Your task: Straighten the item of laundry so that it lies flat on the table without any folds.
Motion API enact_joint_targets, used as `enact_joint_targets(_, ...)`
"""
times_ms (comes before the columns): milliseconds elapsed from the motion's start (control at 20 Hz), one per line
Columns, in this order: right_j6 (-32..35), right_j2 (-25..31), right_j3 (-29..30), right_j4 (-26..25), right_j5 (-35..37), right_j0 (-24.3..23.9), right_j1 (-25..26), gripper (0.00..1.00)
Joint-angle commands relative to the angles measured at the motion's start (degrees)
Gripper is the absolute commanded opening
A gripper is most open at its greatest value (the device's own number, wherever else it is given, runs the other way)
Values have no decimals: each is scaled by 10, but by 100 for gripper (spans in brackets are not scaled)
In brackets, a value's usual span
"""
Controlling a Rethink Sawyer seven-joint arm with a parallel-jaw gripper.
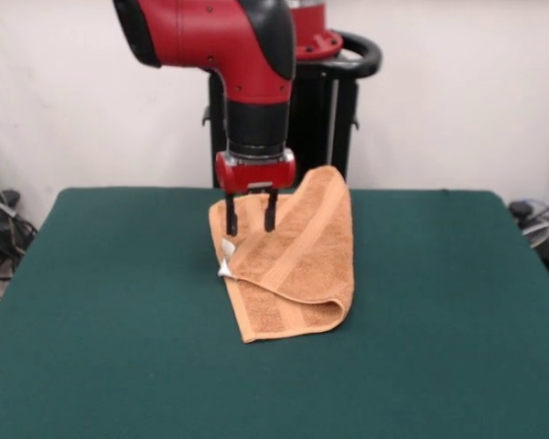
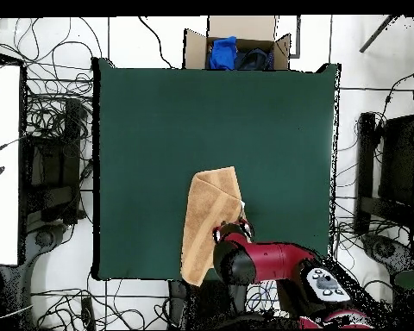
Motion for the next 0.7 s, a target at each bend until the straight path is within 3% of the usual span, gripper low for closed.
enact_joint_targets(50, 72, 17, -67, 2, 1, -1, 45, 100)
enact_joint_targets(700, 62, 28, -72, -2, 15, -12, 38, 100)
